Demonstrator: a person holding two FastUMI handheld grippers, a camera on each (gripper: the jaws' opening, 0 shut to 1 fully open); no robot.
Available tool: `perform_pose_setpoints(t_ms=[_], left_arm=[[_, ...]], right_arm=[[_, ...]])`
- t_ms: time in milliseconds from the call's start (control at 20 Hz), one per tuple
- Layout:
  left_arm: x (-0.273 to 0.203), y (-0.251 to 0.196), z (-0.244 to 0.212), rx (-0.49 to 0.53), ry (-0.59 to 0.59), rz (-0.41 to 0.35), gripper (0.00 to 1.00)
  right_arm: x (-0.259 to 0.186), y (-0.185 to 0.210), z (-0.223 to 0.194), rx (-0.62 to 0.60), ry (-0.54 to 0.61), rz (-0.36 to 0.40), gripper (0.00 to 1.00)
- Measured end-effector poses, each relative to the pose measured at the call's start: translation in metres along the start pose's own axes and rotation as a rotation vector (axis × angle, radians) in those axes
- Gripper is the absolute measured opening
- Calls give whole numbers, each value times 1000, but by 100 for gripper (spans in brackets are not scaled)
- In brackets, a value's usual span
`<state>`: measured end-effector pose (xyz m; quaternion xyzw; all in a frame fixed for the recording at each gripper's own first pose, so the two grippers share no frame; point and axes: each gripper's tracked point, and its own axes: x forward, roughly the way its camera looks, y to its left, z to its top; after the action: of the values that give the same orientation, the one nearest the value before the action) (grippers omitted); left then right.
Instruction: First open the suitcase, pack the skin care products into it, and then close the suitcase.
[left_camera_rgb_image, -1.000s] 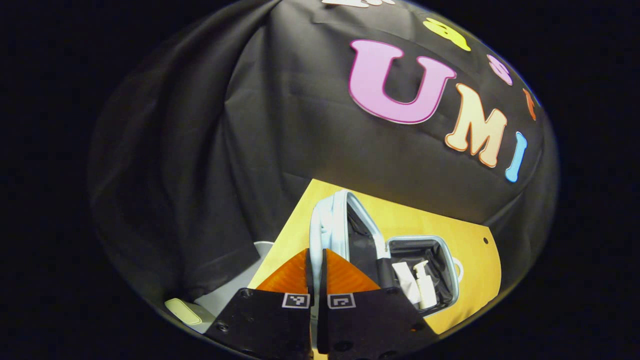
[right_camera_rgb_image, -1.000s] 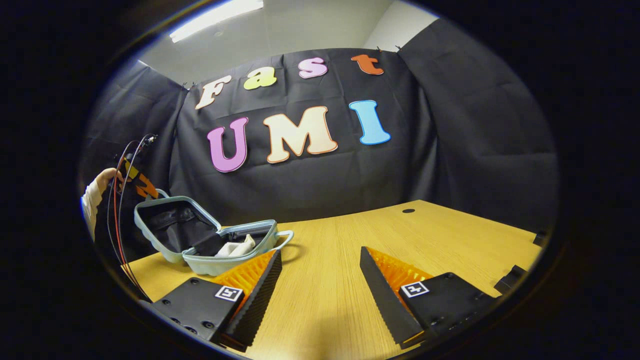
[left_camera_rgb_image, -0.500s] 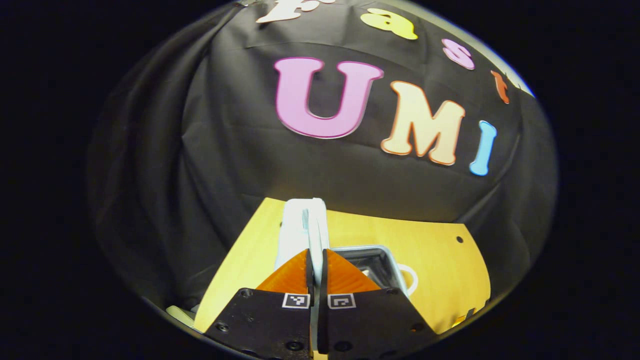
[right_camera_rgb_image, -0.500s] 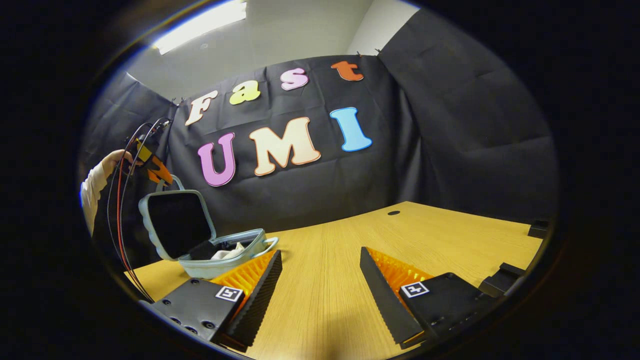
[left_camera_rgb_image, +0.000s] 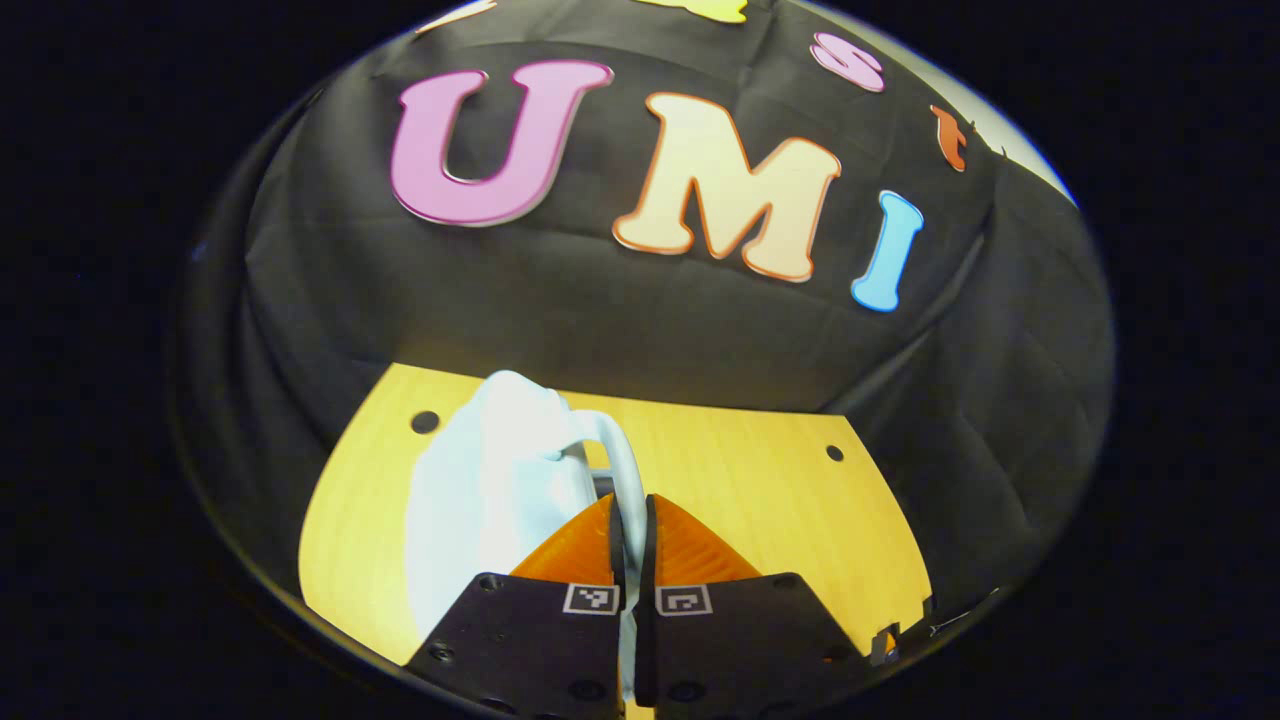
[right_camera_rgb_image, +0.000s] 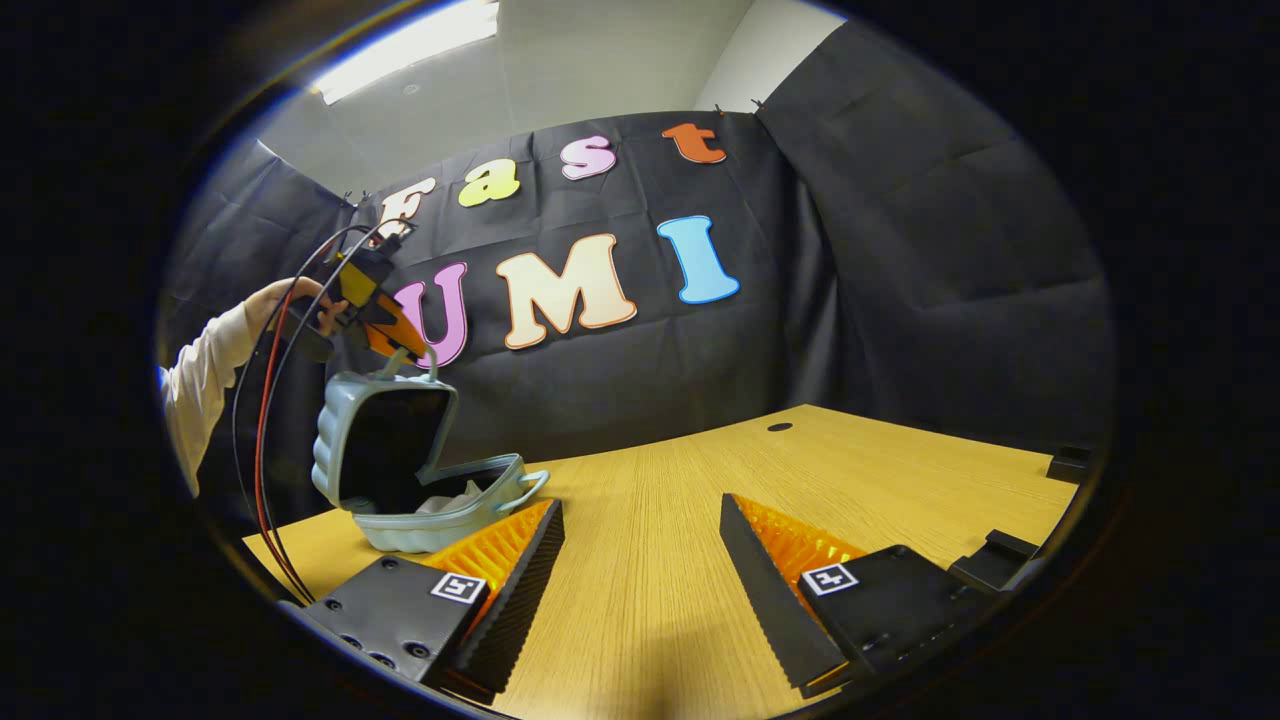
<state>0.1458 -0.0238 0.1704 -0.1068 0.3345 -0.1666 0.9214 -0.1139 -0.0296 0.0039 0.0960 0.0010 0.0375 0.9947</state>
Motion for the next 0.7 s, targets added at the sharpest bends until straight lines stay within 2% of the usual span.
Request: perform_pose_setpoints(t_ms=[350,450,550,700], left_arm=[[73,-48,-64,76,169,-36,0],[86,-51,-79,81,201,-38,0],[92,-55,-86,67,219,-54,0],[91,-64,-85,39,201,-112,10]], right_arm=[[4,7,-1,0,3,12,98],[4,8,0,-9,5,13,95],[5,8,-4,-16,17,11,98],[11,9,-5,-20,32,6,98]])
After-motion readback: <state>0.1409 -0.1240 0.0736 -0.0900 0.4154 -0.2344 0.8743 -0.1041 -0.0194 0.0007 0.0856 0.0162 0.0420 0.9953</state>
